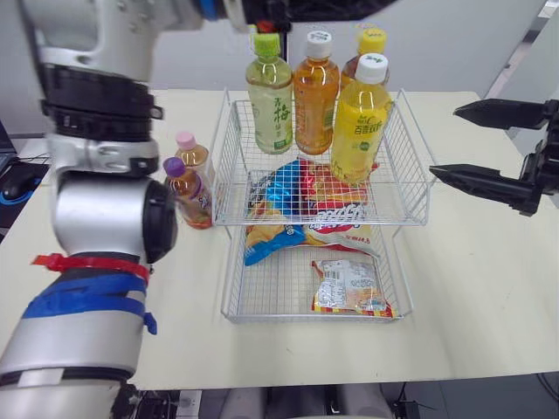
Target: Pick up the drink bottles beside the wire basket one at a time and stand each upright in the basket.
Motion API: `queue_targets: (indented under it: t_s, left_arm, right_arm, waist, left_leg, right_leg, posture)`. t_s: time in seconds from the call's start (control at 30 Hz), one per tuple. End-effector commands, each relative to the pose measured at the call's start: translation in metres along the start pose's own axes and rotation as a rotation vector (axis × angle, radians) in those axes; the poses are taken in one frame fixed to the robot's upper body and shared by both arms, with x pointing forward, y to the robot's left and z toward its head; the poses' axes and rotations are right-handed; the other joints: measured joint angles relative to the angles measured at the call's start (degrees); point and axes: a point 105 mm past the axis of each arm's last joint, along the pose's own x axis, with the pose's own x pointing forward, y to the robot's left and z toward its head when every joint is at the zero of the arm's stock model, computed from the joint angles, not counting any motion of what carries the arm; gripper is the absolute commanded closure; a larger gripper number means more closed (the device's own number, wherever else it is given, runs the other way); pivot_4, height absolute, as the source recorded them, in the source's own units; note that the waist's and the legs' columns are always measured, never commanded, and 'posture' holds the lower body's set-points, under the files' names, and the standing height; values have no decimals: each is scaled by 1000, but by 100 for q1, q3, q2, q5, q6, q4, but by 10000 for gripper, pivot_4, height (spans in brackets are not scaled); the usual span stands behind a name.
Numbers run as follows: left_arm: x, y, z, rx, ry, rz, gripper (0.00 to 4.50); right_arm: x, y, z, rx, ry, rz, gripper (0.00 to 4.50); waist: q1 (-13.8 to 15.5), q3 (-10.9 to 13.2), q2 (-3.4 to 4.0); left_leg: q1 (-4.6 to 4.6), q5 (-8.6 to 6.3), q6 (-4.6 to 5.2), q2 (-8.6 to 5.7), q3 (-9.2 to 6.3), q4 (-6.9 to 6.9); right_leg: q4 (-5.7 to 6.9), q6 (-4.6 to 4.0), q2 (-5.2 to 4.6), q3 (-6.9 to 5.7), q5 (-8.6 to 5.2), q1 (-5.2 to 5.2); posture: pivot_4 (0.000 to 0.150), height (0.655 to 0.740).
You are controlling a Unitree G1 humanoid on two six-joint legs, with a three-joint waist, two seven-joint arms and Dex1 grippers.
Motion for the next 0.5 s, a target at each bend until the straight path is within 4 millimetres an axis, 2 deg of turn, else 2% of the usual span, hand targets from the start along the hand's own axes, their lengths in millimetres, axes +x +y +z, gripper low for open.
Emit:
queue_targets:
  t_s: [0.03,0.13,0.3,0.43,0.5]
  left_arm:
    - [-21,-13,27,78,-68,21,281]
    - [-45,-11,28,88,-89,116,281]
    - [-87,-7,10,104,-67,323,281]
    - [-128,-4,-3,127,-57,548,281]
    - [-156,-4,-10,140,-27,689,281]
  right_arm:
    - [-7,-3,12,-62,-32,-36,0]
    - [-7,-4,14,-62,-58,-32,0]
    - [-5,-2,19,-65,-119,-23,0]
    - [-1,4,22,-112,-159,-9,0]
    - [1,10,23,-111,-171,25,0]
  waist:
    - [2,0,0]
    - [-3,-1,2]
    - [-10,-4,7]
    - [-10,-4,7]
    - [-18,-4,7]
  left_leg:
    - [-1,1,-1,0,-1,0]
    - [1,3,-4,1,1,1]
    - [8,3,-4,7,-1,2]
    - [6,3,-6,6,-2,3]
    - [6,3,-6,6,-2,2]
  right_leg:
    - [0,0,0,-1,0,0]
    - [0,0,-4,2,0,0]
    - [6,0,-12,5,0,2]
    - [4,-1,-16,4,1,2]
    - [4,-1,-17,4,1,2]
  posture:
    - [1500,7400]
    - [1500,7400]
    - [1500,7400]
    - [1500,7400]
    - [1500,7400]
